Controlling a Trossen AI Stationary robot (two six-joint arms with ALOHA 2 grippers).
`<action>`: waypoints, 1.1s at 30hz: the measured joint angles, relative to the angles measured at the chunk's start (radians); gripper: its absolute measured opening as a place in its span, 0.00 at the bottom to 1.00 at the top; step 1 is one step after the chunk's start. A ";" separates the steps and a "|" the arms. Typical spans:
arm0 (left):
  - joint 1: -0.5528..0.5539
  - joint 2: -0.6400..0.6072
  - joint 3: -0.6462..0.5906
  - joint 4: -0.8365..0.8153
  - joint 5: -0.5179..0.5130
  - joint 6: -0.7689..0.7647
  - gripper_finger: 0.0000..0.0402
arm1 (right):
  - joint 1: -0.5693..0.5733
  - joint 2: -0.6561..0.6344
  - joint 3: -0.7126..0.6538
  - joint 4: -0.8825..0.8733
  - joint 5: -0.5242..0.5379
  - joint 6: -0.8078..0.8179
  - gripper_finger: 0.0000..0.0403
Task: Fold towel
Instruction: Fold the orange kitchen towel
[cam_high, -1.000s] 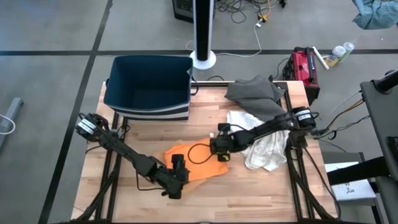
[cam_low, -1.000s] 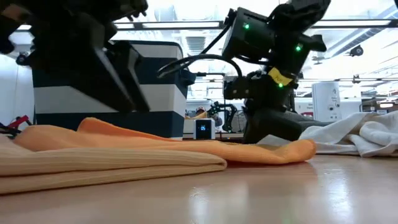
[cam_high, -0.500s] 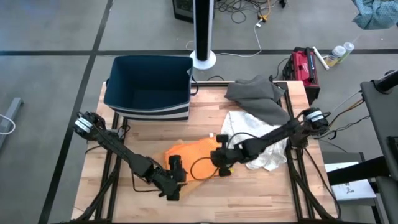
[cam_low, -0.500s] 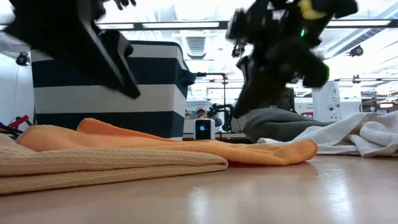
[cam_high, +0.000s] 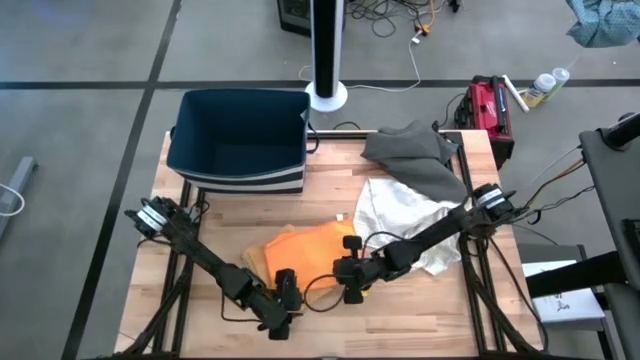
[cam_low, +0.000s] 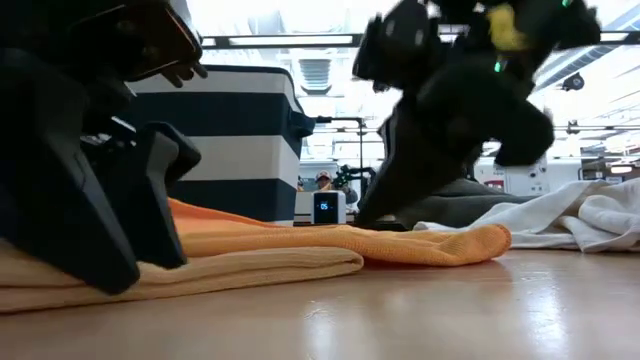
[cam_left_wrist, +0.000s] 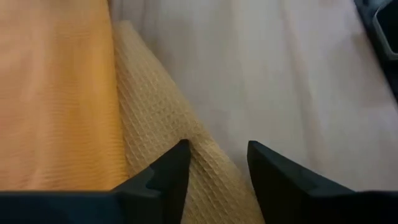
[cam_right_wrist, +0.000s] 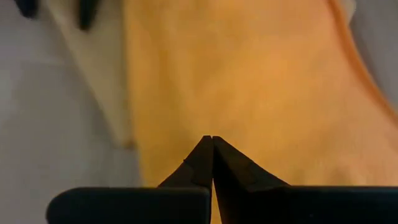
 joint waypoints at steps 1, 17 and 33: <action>-0.003 0.005 0.001 0.003 0.015 -0.012 0.37 | -0.004 0.013 0.000 -0.002 0.001 0.011 0.00; -0.171 -0.112 0.005 -0.583 0.069 -0.342 0.36 | 0.204 -0.041 0.007 -0.329 -0.096 0.367 0.00; -0.104 -0.209 0.008 -0.223 -0.280 -0.237 0.45 | 0.351 -0.065 0.023 -0.330 0.048 0.568 0.00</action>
